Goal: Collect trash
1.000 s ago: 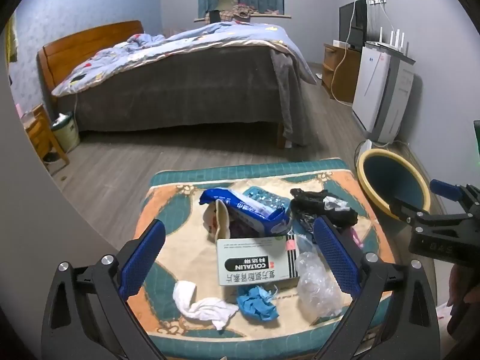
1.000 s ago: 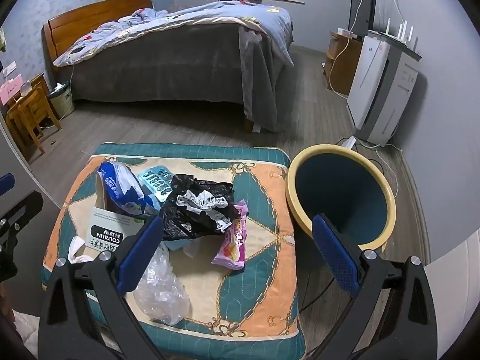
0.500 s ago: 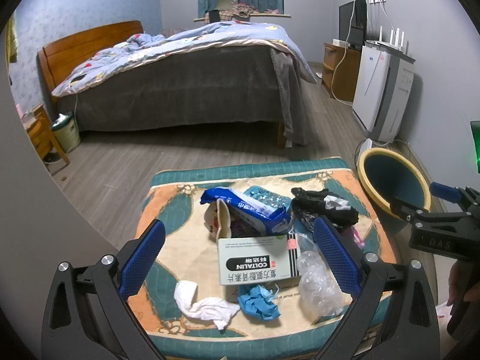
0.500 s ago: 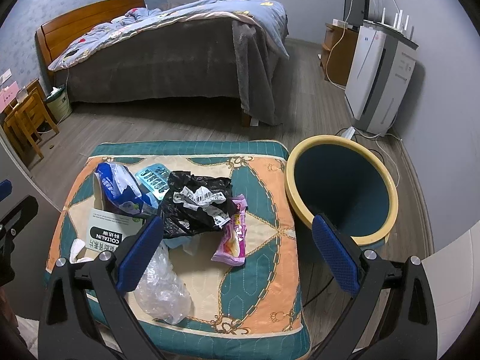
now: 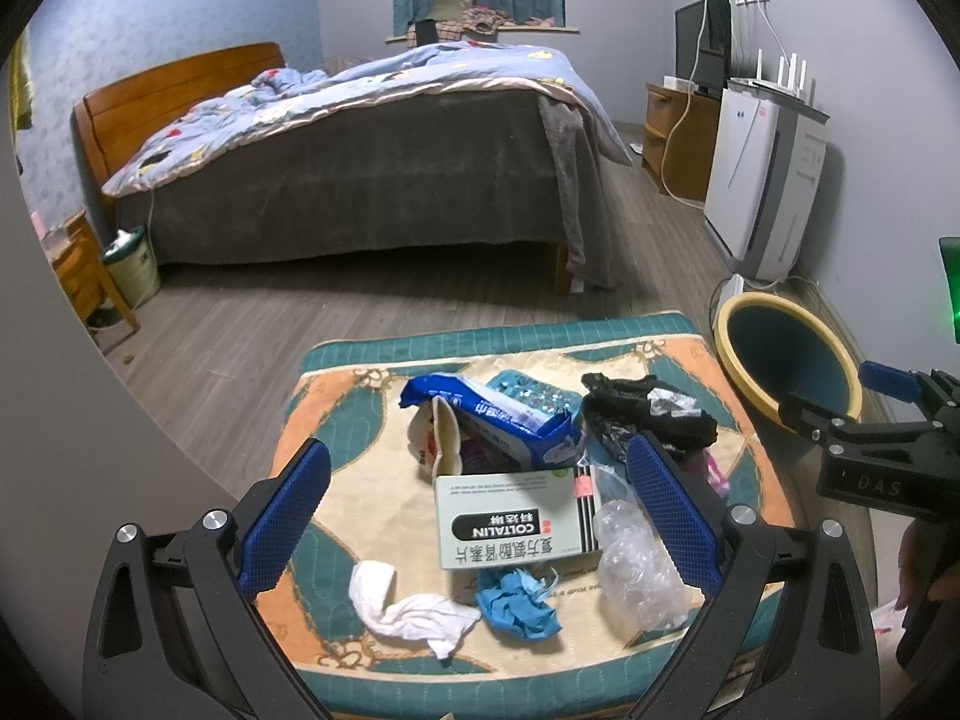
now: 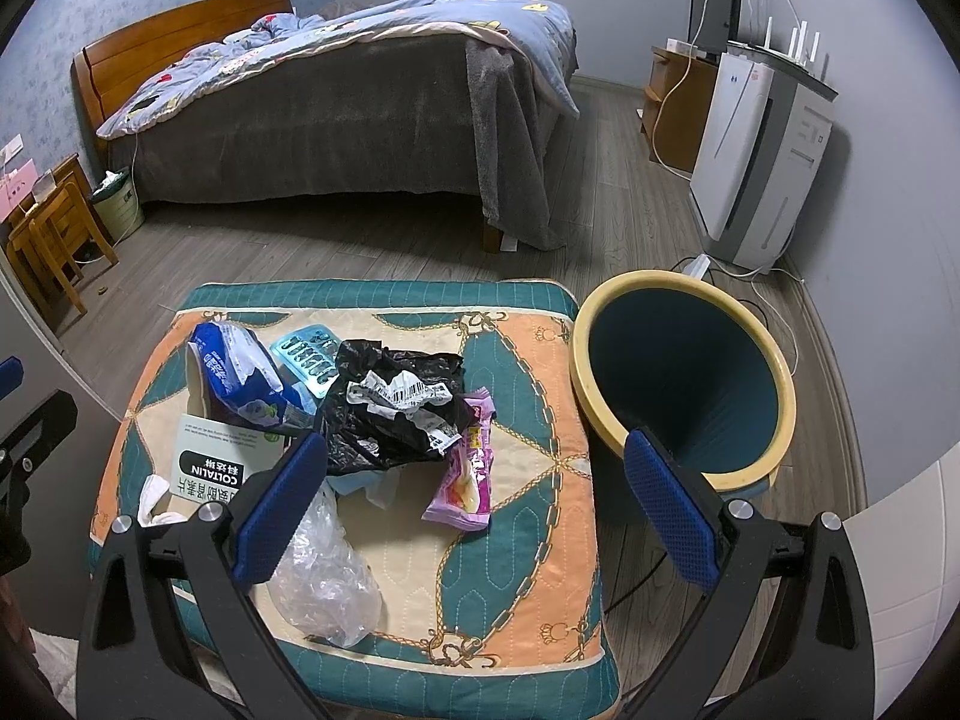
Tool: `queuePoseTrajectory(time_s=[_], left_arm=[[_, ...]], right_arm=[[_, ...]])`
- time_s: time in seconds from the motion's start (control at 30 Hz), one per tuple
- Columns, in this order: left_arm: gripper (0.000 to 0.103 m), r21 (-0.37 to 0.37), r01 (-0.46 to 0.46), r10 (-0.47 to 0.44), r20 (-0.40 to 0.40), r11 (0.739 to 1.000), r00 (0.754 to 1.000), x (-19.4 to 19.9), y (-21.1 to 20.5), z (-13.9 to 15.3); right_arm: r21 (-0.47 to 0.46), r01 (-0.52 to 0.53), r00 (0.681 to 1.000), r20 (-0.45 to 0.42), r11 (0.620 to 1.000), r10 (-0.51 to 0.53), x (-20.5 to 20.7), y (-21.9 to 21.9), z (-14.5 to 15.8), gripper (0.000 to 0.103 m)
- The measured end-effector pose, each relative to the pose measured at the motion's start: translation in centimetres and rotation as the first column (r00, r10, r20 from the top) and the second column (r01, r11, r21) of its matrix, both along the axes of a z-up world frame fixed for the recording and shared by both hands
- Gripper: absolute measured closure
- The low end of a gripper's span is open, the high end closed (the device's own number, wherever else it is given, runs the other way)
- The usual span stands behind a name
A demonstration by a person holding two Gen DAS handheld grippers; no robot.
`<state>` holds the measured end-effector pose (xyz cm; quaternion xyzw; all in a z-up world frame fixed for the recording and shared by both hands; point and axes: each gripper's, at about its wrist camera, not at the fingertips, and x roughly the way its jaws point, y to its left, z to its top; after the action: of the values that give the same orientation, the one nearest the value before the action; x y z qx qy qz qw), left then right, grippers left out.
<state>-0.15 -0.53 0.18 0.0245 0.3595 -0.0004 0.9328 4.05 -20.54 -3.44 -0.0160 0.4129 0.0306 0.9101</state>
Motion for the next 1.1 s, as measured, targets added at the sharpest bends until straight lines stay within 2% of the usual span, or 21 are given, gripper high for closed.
queuePoseTrajectory(time_s=[0.97,1.1], left_arm=[[0.005,0.006,0.009,-0.009,-0.003,1.000,1.000,-0.16,0.26,-0.54],[0.005,0.033,-0.001,0.001,0.007,0.999,1.000,-0.04,0.35,-0.75]], right_arm=[[-0.004,-0.001,1.000,-0.007,1.000,0.001,0.11,0.19,-0.49,0.006],[-0.004,0.001,1.000,-0.013,1.000,-0.001,0.36,0.22,-0.51,0.006]])
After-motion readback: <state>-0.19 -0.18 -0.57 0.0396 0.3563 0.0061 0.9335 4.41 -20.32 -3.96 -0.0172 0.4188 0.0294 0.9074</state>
